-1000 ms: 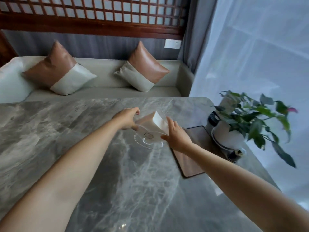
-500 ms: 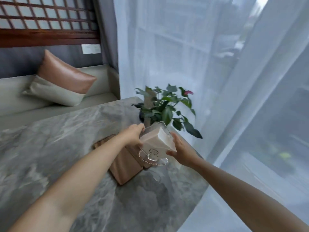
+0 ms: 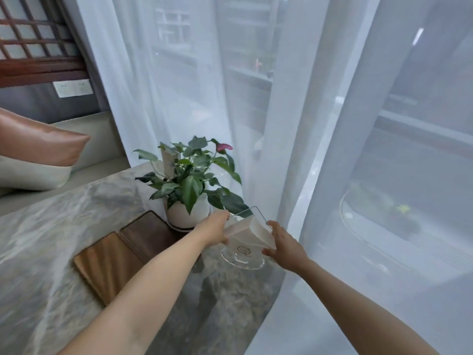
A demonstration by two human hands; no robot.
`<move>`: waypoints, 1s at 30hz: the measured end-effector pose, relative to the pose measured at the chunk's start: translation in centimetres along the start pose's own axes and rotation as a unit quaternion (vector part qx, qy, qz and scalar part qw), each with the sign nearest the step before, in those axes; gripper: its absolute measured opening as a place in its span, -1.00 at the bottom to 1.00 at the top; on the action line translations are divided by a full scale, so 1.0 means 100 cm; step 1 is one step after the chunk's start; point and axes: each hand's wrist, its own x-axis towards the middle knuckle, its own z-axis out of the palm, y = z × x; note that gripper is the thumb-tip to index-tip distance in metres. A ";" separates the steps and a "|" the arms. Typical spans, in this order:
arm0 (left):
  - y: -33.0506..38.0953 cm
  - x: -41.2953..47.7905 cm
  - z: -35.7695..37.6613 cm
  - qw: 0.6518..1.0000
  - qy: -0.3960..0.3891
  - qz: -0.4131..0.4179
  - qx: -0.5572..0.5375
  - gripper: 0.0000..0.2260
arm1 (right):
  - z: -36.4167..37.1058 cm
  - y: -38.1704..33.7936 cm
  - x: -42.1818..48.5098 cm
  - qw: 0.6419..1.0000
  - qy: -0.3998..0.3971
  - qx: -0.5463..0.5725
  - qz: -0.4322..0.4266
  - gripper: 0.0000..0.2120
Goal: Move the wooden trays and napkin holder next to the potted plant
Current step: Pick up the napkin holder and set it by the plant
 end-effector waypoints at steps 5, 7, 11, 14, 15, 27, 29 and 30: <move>0.011 0.017 0.011 1.000 -0.013 0.000 0.013 -0.37 | 0.004 0.021 0.007 1.000 0.000 0.005 0.019 -0.36; 0.014 0.020 0.016 1.000 -0.024 -0.001 0.019 -0.38 | 0.007 0.027 0.009 1.000 -0.003 0.003 0.019 -0.36; 0.014 0.025 0.022 0.999 -0.042 -0.003 0.023 -0.39 | 0.011 0.035 0.011 1.000 -0.012 0.000 0.023 -0.37; 0.017 0.028 0.023 0.999 -0.048 0.003 0.022 -0.39 | 0.011 0.037 0.011 0.999 -0.013 -0.002 0.032 -0.37; 0.017 0.029 0.024 0.999 -0.049 0.004 0.021 -0.40 | 0.011 0.039 0.012 0.999 -0.011 -0.002 0.033 -0.37; 0.024 0.024 0.032 0.997 -0.072 0.010 0.028 -0.40 | 0.014 0.040 0.010 0.997 -0.019 -0.043 0.061 -0.31; 0.023 0.018 0.027 0.997 -0.075 0.014 0.032 -0.40 | 0.012 0.037 0.010 0.996 -0.016 -0.056 0.063 -0.28; 0.021 0.014 0.024 0.996 -0.074 0.016 0.035 -0.41 | 0.008 0.033 0.008 0.996 -0.017 -0.060 0.066 -0.27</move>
